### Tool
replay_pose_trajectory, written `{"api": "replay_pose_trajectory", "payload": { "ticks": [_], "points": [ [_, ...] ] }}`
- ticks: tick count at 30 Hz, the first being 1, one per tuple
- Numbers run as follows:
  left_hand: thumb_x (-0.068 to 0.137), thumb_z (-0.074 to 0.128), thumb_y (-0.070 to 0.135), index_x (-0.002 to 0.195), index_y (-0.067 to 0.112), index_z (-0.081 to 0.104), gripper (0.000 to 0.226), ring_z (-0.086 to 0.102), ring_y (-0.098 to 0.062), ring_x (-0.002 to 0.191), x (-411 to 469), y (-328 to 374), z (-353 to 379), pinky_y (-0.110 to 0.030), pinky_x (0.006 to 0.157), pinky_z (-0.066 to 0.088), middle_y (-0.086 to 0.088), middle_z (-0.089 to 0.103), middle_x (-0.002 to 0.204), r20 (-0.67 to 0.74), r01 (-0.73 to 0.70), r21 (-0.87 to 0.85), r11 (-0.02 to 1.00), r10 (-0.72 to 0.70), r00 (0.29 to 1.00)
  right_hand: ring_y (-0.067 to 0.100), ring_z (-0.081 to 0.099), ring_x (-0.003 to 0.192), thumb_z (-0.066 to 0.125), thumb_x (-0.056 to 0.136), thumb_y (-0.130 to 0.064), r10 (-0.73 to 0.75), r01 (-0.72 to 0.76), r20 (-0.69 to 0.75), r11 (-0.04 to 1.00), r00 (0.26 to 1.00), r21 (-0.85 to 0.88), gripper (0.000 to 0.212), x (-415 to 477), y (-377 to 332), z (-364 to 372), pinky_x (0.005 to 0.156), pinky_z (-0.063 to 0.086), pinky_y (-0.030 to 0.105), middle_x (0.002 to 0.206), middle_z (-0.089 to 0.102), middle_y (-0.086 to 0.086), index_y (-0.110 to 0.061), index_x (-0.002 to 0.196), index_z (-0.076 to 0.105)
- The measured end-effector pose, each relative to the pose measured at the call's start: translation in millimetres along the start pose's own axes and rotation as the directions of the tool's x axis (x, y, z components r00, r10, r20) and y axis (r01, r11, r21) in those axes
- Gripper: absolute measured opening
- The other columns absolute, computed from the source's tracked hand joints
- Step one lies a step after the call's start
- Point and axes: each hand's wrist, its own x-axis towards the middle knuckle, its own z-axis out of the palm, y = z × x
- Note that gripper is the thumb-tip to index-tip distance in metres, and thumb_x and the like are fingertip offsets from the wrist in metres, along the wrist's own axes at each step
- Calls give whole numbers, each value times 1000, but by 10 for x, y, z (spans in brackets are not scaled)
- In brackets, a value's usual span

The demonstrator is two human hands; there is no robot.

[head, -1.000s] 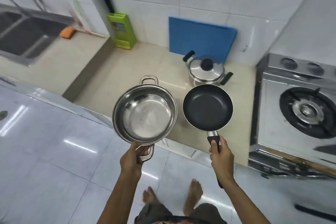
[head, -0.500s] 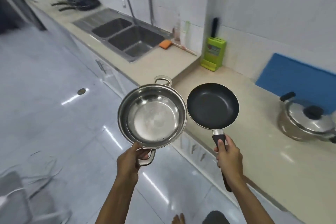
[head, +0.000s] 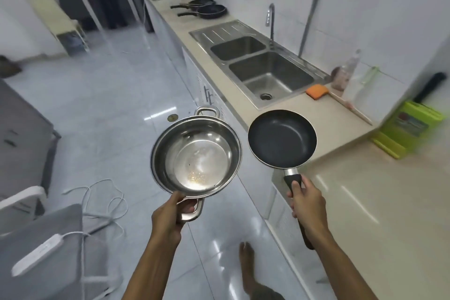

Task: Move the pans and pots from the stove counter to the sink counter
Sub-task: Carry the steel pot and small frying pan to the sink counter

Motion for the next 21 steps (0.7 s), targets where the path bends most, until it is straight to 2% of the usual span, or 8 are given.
{"api": "replay_pose_trajectory", "payload": {
  "ticks": [2, 5, 12, 16, 21],
  "points": [
    [67, 82, 14, 86, 0, 76, 24, 79, -25, 69, 375, 241, 166, -31, 63, 57, -18, 80, 77, -32, -4, -30, 1000, 3, 999, 15, 56, 50, 48, 101, -21, -4, 4, 29, 1000, 1000, 2, 21, 397, -213, 290, 40, 47, 26, 74, 71, 4, -24, 113, 65],
    [69, 81, 12, 87, 0, 76, 22, 79, -27, 75, 859, 611, 415, -33, 66, 58, -20, 80, 81, -56, 9, -59, 998, -13, 998, 14, 51, 45, 48, 101, -21, -2, 2, 62, 1000, 998, 8, 17, 947, -549, 686, 40, 46, 29, 74, 71, 6, -24, 108, 63],
    [78, 74, 7, 84, 1, 75, 9, 79, -27, 73, 1873, 1383, 911, -32, 65, 58, -20, 79, 77, -105, -10, -131, 991, -4, 994, 15, 54, 49, 47, 103, -22, -47, 53, 116, 997, 992, -50, 19, 2115, -1231, 1519, 39, 44, 21, 76, 71, 5, -19, 113, 63],
    [78, 74, 5, 84, 0, 74, 7, 79, -26, 70, 2367, 1787, 1098, -32, 66, 58, -18, 79, 77, -122, -10, -162, 987, -10, 992, 16, 53, 47, 48, 101, -21, -52, 62, 139, 996, 989, -68, 18, 2623, -1559, 1998, 40, 45, 27, 74, 71, 4, -22, 109, 64],
    [77, 75, 7, 84, -1, 75, 10, 77, -27, 71, 3251, 2320, 1289, -35, 73, 59, -20, 80, 80, -131, 8, -161, 987, -29, 991, 10, 49, 43, 48, 101, -21, -63, 73, 172, 996, 983, -55, 17, 3325, -1849, 2797, 39, 43, 26, 74, 70, 6, -20, 108, 64]
  ]
}}
